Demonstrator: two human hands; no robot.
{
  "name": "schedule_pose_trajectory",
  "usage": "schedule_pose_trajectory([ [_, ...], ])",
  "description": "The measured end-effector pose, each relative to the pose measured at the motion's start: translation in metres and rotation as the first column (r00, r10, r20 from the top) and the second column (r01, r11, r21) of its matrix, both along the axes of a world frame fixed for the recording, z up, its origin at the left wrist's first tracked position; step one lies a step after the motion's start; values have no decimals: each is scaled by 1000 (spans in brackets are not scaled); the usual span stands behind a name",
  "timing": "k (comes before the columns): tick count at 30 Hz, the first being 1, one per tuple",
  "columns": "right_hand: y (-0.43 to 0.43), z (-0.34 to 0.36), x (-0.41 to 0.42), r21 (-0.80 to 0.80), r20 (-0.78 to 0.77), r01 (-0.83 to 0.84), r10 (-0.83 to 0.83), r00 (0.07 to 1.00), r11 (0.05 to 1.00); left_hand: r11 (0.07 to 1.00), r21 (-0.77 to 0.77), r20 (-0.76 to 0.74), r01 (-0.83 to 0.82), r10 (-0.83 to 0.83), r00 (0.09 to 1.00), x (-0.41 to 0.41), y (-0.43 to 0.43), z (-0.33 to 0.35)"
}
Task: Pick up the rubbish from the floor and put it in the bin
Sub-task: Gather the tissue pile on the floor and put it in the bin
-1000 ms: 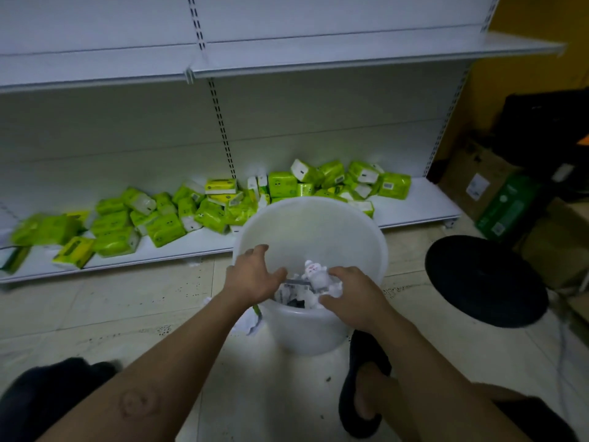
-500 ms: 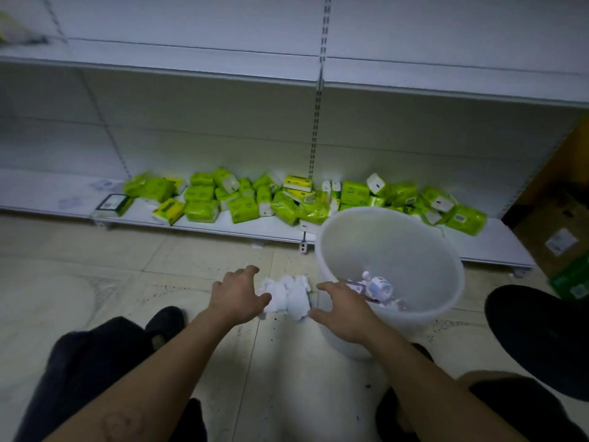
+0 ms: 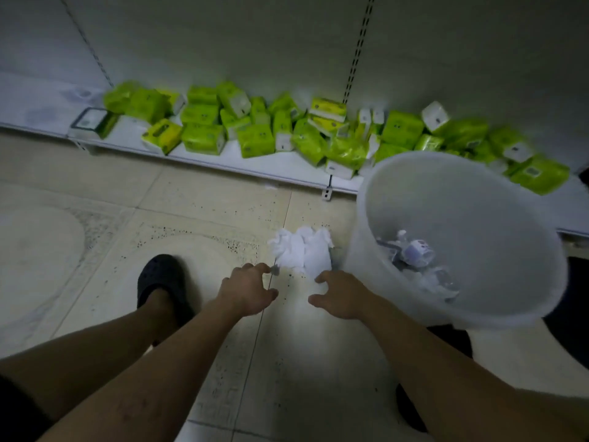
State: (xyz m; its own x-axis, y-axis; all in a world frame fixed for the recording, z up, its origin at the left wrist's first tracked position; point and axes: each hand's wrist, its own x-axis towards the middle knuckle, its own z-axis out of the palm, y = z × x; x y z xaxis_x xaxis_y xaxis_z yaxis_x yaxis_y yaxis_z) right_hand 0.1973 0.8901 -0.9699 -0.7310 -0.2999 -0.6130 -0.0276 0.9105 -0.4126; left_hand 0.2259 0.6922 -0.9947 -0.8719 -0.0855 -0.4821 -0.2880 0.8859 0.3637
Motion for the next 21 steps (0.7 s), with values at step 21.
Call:
schedule_pose_trajectory([
  [21,-85,-209,-139,-33,-161,139,-143,977,990,998,44,-10,49,-49,999,-73,-9,-224],
])
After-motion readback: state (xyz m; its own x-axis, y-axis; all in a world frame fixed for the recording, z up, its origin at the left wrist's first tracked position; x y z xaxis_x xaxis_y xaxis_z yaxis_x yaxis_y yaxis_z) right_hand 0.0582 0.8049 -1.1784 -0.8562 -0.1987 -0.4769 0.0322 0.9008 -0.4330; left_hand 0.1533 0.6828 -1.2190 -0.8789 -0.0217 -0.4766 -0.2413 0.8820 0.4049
